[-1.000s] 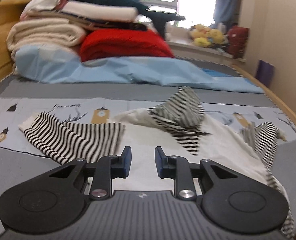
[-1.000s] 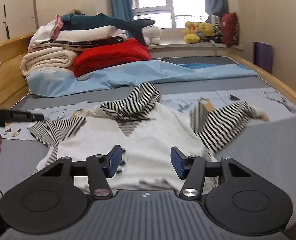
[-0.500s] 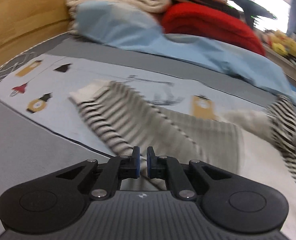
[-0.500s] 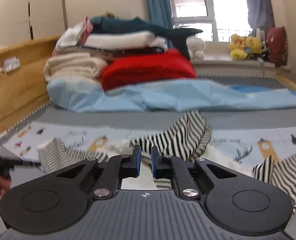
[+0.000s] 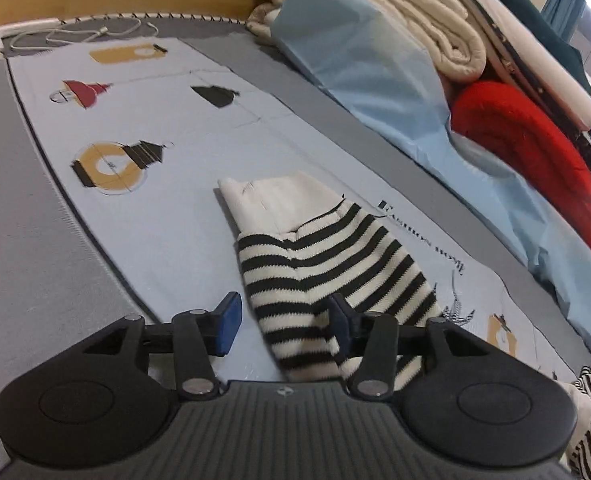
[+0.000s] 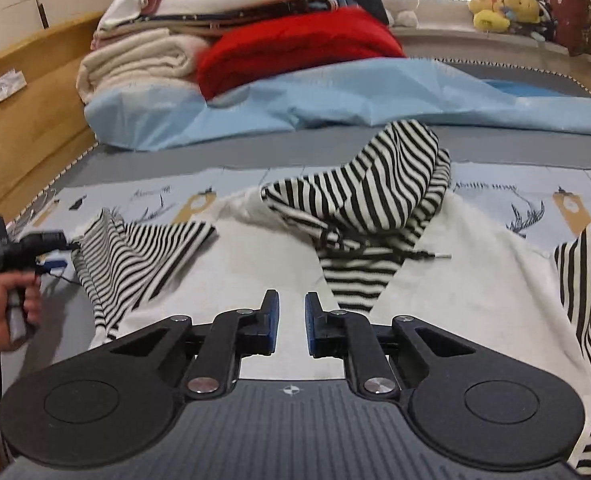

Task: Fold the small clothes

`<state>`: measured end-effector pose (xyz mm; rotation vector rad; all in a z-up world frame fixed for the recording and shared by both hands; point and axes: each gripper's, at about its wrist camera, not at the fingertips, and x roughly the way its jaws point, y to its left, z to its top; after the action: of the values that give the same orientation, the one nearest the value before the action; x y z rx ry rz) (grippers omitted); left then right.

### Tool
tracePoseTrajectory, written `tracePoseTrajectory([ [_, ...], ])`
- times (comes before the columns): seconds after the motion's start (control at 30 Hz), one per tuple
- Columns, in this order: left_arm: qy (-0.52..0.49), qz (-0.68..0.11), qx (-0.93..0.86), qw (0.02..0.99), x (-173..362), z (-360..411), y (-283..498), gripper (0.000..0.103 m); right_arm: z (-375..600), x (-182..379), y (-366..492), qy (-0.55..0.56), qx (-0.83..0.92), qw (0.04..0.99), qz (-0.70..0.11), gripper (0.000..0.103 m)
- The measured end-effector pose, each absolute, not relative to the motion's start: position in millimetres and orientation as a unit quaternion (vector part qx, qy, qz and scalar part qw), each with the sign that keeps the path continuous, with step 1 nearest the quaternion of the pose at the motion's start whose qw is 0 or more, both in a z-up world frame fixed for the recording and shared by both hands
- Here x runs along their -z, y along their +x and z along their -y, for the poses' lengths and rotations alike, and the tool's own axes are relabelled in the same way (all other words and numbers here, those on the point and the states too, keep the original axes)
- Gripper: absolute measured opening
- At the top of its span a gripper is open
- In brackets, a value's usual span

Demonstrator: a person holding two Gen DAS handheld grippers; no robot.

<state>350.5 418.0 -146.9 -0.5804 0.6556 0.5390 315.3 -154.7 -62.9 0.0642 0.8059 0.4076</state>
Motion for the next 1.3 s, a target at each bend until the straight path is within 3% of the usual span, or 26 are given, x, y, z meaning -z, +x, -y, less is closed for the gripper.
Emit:
tracePoseTrajectory([
  [0.03,-0.265,-0.316,-0.259,0.873,148.2,-416.5,354.5,0.019,153.8,64.0,314.6,0.025,-0.197,0.898,-0.392,0.014],
  [0.13,-0.252,-0.333,-0.263,0.870,140.3,-408.0,358.2,0.005,152.7,69.0,313.8,0.010,-0.193,0.895,-0.401,0.014],
  [0.3,-0.220,-0.281,-0.228,0.906,56.3,-351.3,346.9,0.002,160.6,79.9,323.0,0.019,-0.167,0.881,-0.443,0.014],
  [0.47,-0.180,-0.261,-0.122,0.941,-13.3,-221.8,321.0,0.001,182.2,80.2,331.1,0.063,-0.127,0.870,-0.471,0.014],
  [0.57,-0.154,-0.261,-0.028,0.953,-21.2,-121.6,312.7,0.001,199.2,73.3,334.5,0.087,-0.101,0.876,-0.464,0.014],
  [0.7,-0.112,-0.333,0.126,0.928,18.7,-1.4,311.6,0.004,232.0,61.4,337.4,0.115,-0.050,0.891,-0.436,0.014],
  [0.77,-0.077,-0.377,0.175,0.906,34.3,35.9,312.6,0.014,249.9,59.7,338.4,0.122,-0.017,0.895,-0.428,0.014],
  [0.83,-0.047,-0.366,0.179,0.912,35.6,42.7,311.1,0.040,269.5,59.5,339.3,0.141,0.013,0.894,-0.425,0.014],
  [0.87,-0.040,-0.354,0.165,0.920,34.0,36.4,313.2,0.044,277.6,60.8,339.6,0.150,0.024,0.892,-0.426,0.014],
  [1.0,-0.110,-0.365,0.087,0.920,34.2,-27.0,340.3,0.046,289.8,72.0,345.1,0.175,0.033,0.880,-0.441,0.015],
  [1.07,-0.125,-0.383,0.022,0.915,37.8,-60.0,355.7,0.044,289.8,82.4,349.8,0.197,0.029,0.868,-0.455,0.023],
  [1.13,-0.144,-0.407,-0.049,0.901,49.5,-92.9,369.0,0.044,286.7,95.6,355.1,0.221,0.016,0.854,-0.471,0.042],
  [1.17,-0.157,-0.416,-0.072,0.893,54.1,-110.9,375.0,0.044,282.8,101.1,356.2,0.227,0.009,0.848,-0.479,0.045],
  [1.3,-0.232,-0.460,-0.085,0.853,72.5,-145.7,382.3,0.044,254.8,115.5,361.7,0.212,-0.028,0.840,-0.499,0.046],
])
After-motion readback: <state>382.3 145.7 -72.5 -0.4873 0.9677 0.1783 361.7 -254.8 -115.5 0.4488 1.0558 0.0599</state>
